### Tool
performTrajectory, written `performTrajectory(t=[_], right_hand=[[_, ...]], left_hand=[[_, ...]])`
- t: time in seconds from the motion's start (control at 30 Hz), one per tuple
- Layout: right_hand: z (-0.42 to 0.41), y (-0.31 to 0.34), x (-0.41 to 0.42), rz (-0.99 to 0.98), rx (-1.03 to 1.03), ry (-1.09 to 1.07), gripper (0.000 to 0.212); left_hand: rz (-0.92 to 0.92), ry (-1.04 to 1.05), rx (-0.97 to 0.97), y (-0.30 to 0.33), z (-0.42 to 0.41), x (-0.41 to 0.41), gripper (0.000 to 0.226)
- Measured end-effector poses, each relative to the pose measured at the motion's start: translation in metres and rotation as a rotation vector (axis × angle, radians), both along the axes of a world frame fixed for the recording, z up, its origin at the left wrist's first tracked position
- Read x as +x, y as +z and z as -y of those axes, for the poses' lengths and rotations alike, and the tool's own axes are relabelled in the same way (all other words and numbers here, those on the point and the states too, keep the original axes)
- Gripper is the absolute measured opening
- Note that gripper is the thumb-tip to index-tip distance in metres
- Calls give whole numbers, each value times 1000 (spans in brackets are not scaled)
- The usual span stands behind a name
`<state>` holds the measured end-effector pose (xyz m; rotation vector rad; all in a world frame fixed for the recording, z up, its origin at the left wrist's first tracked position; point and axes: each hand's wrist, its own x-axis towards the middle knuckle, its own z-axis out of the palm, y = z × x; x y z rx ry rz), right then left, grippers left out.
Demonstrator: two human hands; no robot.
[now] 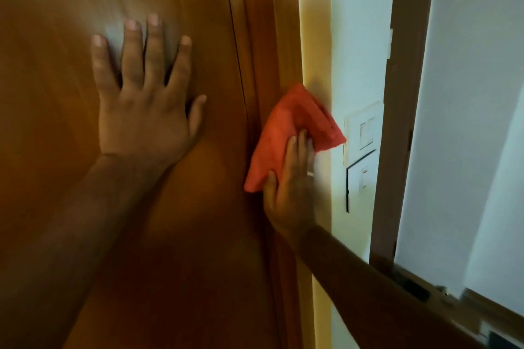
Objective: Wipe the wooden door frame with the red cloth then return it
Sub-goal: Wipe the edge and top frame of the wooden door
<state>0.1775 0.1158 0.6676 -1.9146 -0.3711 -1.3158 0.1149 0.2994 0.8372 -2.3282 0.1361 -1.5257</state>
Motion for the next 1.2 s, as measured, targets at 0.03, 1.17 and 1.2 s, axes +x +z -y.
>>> performTrajectory(t=[0.03, 1.17, 1.2], right_hand=[[4, 1, 4, 32, -67, -48, 70], [11, 39, -23, -112, -281, -149, 93], [6, 69, -21, -75, -234, -150, 95]], left_hand=[[11, 18, 5, -2, 1, 2, 73], [57, 109, 87, 0, 5, 1, 74], [49, 106, 115, 8, 3, -1, 75]])
